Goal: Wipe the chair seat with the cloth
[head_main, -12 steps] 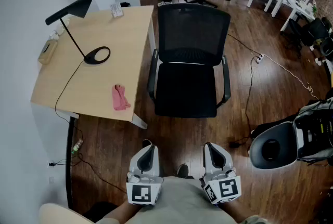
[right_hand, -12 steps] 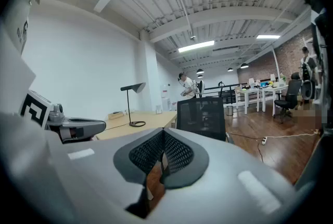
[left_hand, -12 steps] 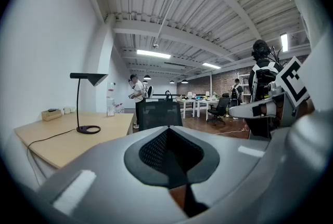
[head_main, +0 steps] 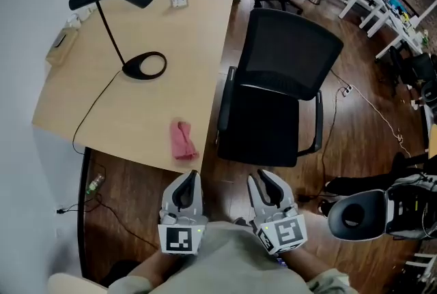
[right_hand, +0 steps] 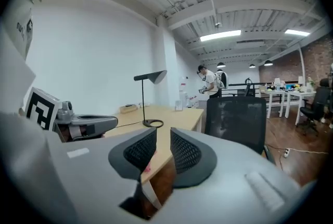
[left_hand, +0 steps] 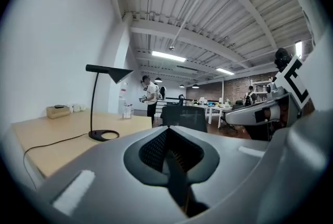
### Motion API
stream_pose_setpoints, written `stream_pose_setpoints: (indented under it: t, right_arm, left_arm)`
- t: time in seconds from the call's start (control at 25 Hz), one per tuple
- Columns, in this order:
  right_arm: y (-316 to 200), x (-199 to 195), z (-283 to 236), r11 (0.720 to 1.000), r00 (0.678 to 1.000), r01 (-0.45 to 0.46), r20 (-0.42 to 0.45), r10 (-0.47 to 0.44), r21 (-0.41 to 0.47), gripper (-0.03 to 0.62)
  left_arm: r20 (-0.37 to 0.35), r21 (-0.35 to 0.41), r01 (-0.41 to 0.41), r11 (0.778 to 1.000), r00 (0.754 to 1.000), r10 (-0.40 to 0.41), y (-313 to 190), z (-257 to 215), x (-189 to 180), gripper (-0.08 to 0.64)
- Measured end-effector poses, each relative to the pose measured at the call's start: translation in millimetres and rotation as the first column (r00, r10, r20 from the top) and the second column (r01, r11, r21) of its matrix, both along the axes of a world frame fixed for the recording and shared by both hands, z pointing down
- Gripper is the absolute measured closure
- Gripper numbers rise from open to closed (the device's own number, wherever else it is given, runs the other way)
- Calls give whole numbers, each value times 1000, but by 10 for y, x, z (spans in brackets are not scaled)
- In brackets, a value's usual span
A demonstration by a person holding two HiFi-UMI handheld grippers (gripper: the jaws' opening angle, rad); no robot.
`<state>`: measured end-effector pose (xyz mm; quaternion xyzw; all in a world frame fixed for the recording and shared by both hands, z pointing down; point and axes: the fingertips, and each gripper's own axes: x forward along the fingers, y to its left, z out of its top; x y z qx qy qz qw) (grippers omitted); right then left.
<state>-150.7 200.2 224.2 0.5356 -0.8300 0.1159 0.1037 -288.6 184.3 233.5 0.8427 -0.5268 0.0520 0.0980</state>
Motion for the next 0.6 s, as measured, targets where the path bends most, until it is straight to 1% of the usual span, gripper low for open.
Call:
stream_pose_setpoints:
  t: [0.04,0.08,0.12,0.2,0.28,0.36,0.48,0.6]
  right_arm:
    - [-144,-175,26,1000,1000,18,-4,-18,-3,511]
    - [-275,-344,67,999,999,38,-11,-38,-7,508]
    - [-391,-506,128,998,998,62,-21,-62,-14,505]
    - [-588,-812,307,992,992,115,-43,-117,-44,494]
    - [-745,-1088,528,983,985,161,-52,-166,-93,485]
    - [-853,-1313,770,969,977,196,-54,-206,-150,469]
    - [-983,-1558,1179,940,965,234,-58,-255,-249,442]
    - [-1167,-1713,1591,912,960,235,-65,-271,-337,421]
  left_arm:
    - [-6,1,11,1000,1000,-11,-122,5,-154,555]
    - [-13,-1,20,1000,1000,-20,-230,14,-301,516]
    - [-14,-5,29,1000,999,-29,-325,32,-443,494]
    - [14,-12,58,998,998,-58,-504,92,-723,483]
    - [60,-15,112,994,992,-111,-660,165,-998,487]
    - [81,-16,176,984,981,-175,-759,227,-1232,555]
    - [87,-27,240,970,968,-237,-833,339,-1463,555]
    - [102,-65,268,961,960,-260,-895,479,-1582,555]
